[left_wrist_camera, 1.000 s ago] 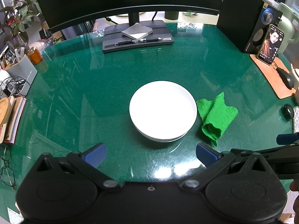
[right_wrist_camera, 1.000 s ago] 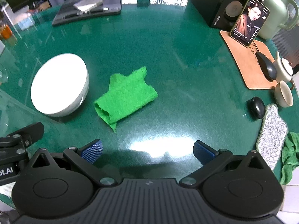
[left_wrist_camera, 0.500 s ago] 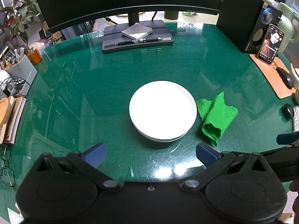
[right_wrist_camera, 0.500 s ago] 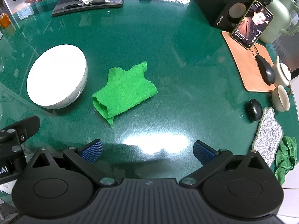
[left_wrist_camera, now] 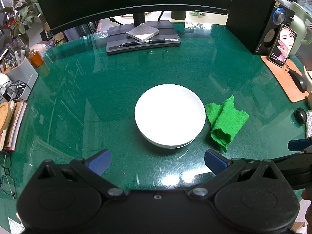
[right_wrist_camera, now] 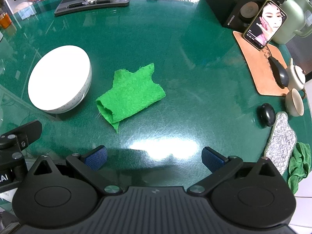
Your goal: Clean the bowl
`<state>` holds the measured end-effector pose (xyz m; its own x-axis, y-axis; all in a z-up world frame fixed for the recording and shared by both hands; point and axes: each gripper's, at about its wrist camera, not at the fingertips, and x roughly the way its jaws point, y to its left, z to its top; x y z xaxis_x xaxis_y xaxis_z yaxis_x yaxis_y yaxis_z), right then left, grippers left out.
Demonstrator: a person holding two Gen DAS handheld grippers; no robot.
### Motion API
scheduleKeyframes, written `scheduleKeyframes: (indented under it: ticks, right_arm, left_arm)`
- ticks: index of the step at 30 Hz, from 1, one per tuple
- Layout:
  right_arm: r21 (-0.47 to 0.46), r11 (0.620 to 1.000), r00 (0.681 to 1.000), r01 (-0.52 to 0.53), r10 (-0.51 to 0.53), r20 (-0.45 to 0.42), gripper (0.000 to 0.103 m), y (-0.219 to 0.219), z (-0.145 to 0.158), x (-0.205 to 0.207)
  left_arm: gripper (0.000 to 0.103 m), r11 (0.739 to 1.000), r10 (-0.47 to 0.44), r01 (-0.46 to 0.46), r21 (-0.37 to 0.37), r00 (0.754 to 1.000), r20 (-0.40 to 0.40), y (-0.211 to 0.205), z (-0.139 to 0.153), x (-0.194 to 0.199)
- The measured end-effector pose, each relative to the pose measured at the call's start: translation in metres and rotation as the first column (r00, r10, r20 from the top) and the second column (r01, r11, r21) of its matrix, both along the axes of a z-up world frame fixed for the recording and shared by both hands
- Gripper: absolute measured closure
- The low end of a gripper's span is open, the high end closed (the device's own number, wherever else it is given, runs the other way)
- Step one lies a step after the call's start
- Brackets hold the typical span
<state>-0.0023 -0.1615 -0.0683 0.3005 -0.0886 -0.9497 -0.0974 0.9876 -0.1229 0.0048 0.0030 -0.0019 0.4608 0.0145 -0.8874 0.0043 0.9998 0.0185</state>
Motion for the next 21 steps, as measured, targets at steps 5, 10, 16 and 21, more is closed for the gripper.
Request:
scheduleKeyframes:
  ticks: [5, 10, 16, 21]
  right_arm:
    - [0.003, 1.000, 1.000, 0.000, 0.000, -0.002, 0.000, 0.000, 0.000, 0.000]
    - [0.003, 1.000, 1.000, -0.002, 0.002, 0.002, 0.000, 0.000, 0.000, 0.000]
    - [0.046, 0.999, 0.985, -0.013, 0.005, 0.173, 0.001, -0.006, 0.029, -0.004]
    - [0.110, 0.991, 0.677, -0.081, -0.026, 0.736, 0.000, -0.029, 0.085, -0.060]
  left_arm:
    - [0.000, 1.000, -0.002, 0.002, 0.001, 1.000, 0.000, -0.002, 0.001, 0.000]
    - [0.000, 1.000, 0.001, -0.001, -0.003, 1.000, 0.012, 0.000, 0.003, -0.001]
    - [0.001, 0.996, 0.069, -0.059, -0.060, 0.981, 0.182, 0.018, 0.026, -0.015]
    - [0.000, 0.995, 0.079, -0.040, -0.094, 0.882, 0.465, 0.028, 0.042, -0.038]
